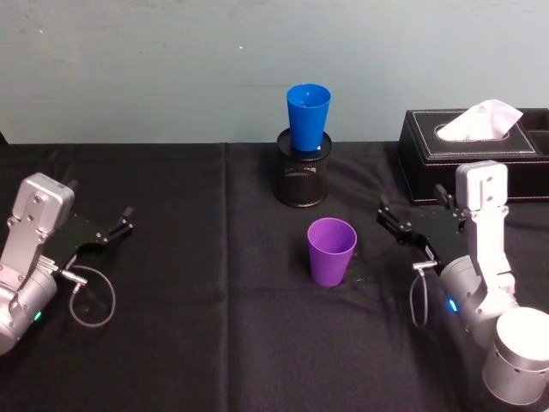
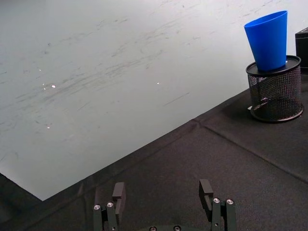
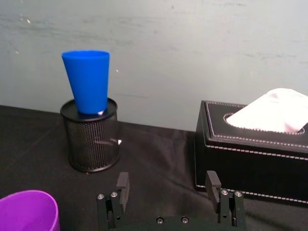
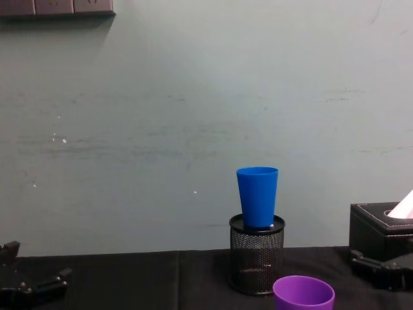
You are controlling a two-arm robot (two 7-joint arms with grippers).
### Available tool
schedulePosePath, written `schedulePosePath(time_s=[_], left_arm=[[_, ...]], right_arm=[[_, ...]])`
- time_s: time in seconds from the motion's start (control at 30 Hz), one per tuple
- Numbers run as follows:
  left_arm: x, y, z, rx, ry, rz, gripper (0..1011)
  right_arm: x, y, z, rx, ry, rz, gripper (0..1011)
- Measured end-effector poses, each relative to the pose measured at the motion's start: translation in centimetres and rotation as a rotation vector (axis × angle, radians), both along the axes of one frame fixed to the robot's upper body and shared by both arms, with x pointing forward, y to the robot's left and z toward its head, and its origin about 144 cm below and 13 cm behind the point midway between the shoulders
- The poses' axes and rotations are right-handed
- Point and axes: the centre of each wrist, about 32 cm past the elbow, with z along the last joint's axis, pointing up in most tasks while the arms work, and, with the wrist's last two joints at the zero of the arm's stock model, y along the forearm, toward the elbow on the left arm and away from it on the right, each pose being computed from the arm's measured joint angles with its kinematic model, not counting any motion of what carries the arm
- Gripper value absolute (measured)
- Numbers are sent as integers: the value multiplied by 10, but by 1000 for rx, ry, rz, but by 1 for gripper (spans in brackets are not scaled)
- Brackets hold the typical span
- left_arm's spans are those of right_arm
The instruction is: Pick up one cup with a gripper and tap it against the other cup.
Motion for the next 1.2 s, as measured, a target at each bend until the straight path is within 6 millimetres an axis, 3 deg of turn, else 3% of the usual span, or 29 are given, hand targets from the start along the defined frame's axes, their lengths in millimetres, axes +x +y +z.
schedulePosePath(time_s=[1.2], left_arm=[[0,0,0,0,0,0,1000]], right_arm=[[2,-1,-2,4,18,5,1002]])
